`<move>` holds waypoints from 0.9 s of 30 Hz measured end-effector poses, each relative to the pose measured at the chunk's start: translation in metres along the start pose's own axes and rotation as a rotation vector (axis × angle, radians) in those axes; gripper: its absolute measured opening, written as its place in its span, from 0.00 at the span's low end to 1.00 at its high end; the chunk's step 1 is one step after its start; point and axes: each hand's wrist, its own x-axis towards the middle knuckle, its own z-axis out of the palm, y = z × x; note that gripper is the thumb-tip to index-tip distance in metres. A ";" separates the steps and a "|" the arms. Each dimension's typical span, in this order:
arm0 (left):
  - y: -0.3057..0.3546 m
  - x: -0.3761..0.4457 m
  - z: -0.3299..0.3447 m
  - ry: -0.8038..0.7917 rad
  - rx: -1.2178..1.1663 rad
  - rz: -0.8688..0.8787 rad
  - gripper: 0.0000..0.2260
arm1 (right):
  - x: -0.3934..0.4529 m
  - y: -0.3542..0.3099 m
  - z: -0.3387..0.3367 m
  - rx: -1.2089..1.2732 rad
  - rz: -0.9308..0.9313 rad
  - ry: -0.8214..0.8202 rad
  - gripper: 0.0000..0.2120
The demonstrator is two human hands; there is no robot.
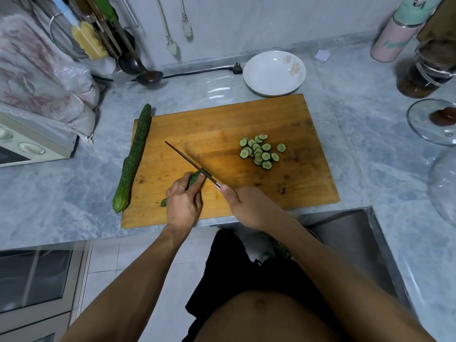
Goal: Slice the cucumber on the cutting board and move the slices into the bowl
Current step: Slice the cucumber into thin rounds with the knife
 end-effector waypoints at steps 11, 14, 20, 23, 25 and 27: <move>0.000 -0.002 0.002 0.030 0.006 0.005 0.18 | 0.020 0.001 0.013 0.041 0.118 0.029 0.32; 0.002 -0.002 0.001 0.041 0.000 0.001 0.19 | 0.017 0.001 0.013 0.046 0.111 0.041 0.32; 0.003 -0.002 0.001 0.030 -0.018 -0.029 0.17 | 0.012 0.006 -0.003 0.052 0.124 0.095 0.31; 0.002 -0.002 0.003 0.043 -0.028 -0.021 0.17 | 0.005 0.011 -0.015 0.066 0.140 0.115 0.31; 0.002 -0.003 0.004 0.057 -0.026 -0.017 0.17 | 0.000 0.011 -0.018 0.067 0.123 0.099 0.31; 0.002 -0.003 0.004 0.075 -0.017 -0.017 0.17 | -0.004 0.008 -0.017 0.063 0.101 0.067 0.31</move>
